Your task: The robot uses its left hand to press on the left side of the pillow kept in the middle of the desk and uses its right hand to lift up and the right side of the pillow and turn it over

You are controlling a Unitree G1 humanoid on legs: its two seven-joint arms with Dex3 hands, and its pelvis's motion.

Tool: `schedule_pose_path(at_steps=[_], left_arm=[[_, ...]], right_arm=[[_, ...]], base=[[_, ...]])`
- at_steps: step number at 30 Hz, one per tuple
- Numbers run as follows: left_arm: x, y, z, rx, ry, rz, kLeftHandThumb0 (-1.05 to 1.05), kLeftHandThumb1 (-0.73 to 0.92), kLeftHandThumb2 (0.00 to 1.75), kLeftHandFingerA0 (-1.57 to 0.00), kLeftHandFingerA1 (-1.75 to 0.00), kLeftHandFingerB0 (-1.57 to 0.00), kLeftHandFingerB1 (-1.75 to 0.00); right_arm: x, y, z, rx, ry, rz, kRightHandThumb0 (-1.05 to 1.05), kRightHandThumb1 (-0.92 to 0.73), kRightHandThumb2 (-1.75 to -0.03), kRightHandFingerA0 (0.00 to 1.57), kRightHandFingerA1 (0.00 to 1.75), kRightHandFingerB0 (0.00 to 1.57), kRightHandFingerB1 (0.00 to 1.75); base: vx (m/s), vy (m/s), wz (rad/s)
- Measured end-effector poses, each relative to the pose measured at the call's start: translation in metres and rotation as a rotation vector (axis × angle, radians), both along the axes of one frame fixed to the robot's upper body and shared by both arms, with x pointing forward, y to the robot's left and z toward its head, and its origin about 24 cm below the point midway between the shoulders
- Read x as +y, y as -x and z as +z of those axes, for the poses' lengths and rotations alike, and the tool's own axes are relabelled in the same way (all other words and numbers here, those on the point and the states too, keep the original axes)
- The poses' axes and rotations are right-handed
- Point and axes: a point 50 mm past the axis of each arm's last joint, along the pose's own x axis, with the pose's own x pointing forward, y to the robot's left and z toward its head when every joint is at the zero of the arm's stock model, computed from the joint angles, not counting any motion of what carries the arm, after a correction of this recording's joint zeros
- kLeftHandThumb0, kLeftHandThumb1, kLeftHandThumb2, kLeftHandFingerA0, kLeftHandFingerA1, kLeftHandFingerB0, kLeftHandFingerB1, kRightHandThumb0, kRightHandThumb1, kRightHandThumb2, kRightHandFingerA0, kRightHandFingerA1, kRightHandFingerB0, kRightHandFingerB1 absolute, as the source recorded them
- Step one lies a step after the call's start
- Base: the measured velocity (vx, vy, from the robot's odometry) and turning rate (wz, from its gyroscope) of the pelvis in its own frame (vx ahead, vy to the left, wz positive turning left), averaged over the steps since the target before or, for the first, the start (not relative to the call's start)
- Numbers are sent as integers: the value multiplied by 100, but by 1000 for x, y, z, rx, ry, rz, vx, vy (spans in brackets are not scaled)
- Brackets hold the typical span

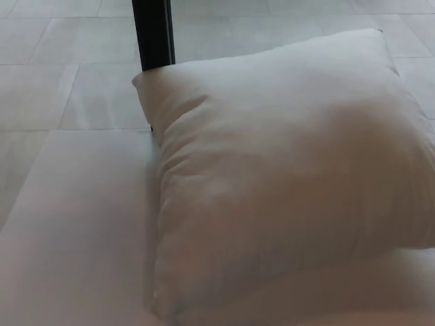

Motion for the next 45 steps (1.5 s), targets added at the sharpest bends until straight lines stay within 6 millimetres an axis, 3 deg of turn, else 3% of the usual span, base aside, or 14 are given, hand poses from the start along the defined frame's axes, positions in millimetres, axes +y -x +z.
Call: schedule_pose_path(at_steps=[1,2,6,8,14,15,21,22,24,26,34,35,36,45], left_arm=[[4,1,4,-20,-13,22,-63,17,67,-95,-140,-49,-65],[7,1,7,-35,-23,37,-105,82,71,-19,-45,0,-65],[20,-30,26,-195,-37,36,-105,60,115,-6,-25,0,-59],[24,-55,38,-295,-47,13,-42,7,90,0,-52,-2,-56],[33,-128,94,-584,-105,-100,-105,61,112,-16,-55,-6,-25],[34,-138,105,-625,-115,-119,-105,60,111,-10,-53,-4,-18],[30,-193,166,-852,-149,-223,-105,75,75,-20,-113,0,-126],[29,-198,172,-874,-152,-234,-105,60,124,0,-52,0,-27],[23,-212,190,-937,-156,-267,-105,79,133,0,-29,0,-5],[13,-229,209,-1012,-150,-313,-105,84,135,0,-29,0,-5],[-30,-277,265,-1201,-94,-469,-105,86,132,-1,-30,0,0],[-32,-279,267,-1208,-91,-477,-105,89,133,-1,-27,0,0],[-39,-285,273,-1222,-80,-501,-105,89,132,-1,-27,0,0],[-95,-318,285,-1168,22,-705,-105,84,126,0,-29,0,0]], right_arm=[[-4,3,4,-26,15,-32,-58,-48,-62,102,174,46,52],[-6,5,7,-44,25,-54,-102,-86,-74,16,92,0,1],[-23,-10,29,-180,56,-90,-99,-70,-118,6,38,4,12],[-30,-27,41,-259,75,-79,-93,-66,-118,9,55,0,17],[-44,-83,88,-502,132,14,-105,-92,-72,11,54,2,33],[-45,-93,97,-539,142,36,-105,-70,-117,13,64,6,25],[-41,-146,149,-750,184,166,-105,-89,-70,29,98,6,63],[-40,-151,154,-772,186,180,-105,-91,-71,25,102,11,77],[-35,-166,166,-824,185,221,-43,-28,-102,2,56,2,56],[-26,-185,181,-883,182,275,-105,-69,-116,1,56,2,38],[8,-239,231,-1036,169,456,-99,-71,-125,5,31,6,5],[10,-241,233,-1042,168,465,-105,-92,-80,3,35,0,18],[16,-248,238,-1056,161,490,-100,-74,-127,5,28,5,4],[69,-297,260,-1054,87,720,-101,-77,-127,4,39,12,4]], base=[[0,0,0],[0,0,0],[0,0,0],[0,0,0],[0,0,0],[0,0,0],[0,0,0],[0,0,0],[0,0,0],[0,0,0],[0,0,0],[0,0,0],[0,0,0],[0,0,0]])
